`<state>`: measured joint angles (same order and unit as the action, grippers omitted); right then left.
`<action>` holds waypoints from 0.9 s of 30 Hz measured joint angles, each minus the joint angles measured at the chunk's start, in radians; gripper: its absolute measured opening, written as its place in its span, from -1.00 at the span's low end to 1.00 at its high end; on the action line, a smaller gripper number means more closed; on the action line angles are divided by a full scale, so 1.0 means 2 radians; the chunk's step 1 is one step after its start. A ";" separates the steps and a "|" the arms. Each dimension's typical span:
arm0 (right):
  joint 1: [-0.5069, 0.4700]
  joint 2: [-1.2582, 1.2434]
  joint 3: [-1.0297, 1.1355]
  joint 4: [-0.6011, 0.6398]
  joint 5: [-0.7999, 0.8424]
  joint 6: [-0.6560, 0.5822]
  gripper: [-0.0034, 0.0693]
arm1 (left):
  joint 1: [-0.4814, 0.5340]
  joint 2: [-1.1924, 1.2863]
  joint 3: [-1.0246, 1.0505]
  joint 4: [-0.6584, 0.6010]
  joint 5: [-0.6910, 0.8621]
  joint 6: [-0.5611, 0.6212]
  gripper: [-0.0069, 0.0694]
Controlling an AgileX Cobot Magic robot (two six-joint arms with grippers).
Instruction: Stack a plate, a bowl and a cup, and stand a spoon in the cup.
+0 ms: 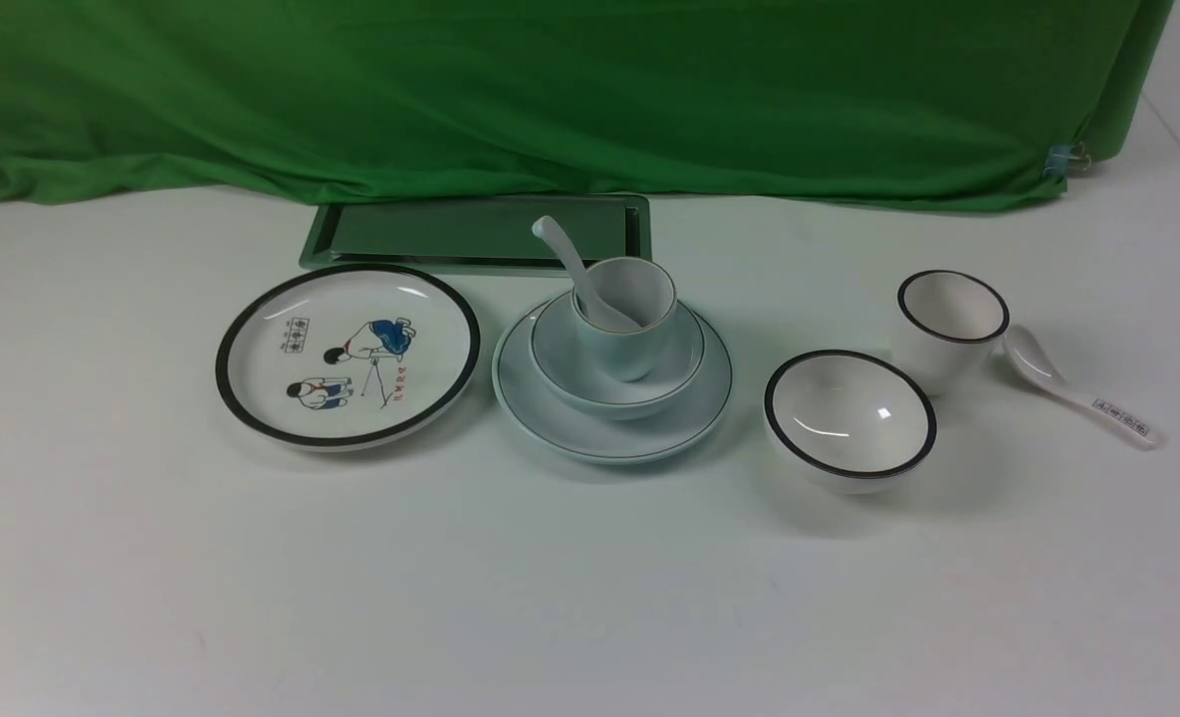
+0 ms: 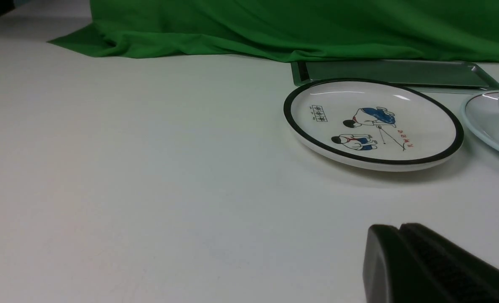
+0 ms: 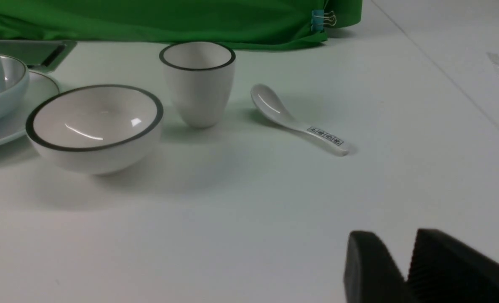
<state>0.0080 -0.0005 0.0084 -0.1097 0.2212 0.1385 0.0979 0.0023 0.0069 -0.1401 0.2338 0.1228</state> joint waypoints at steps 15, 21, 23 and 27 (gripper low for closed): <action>0.000 0.000 0.000 0.000 0.000 0.001 -0.29 | 0.000 0.000 0.000 0.000 0.000 0.000 -0.90; 0.000 0.000 0.000 0.000 0.001 0.001 -0.26 | 0.000 0.000 0.000 0.000 0.000 0.000 -0.90; 0.000 0.000 0.000 0.000 0.001 0.001 -0.26 | 0.000 0.000 0.000 0.000 0.000 0.000 -0.90; 0.000 0.000 0.000 0.000 0.001 0.001 -0.25 | 0.000 0.000 0.000 0.000 0.000 0.000 -0.90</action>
<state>0.0080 -0.0005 0.0084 -0.1097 0.2223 0.1404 0.0979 0.0023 0.0069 -0.1401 0.2338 0.1228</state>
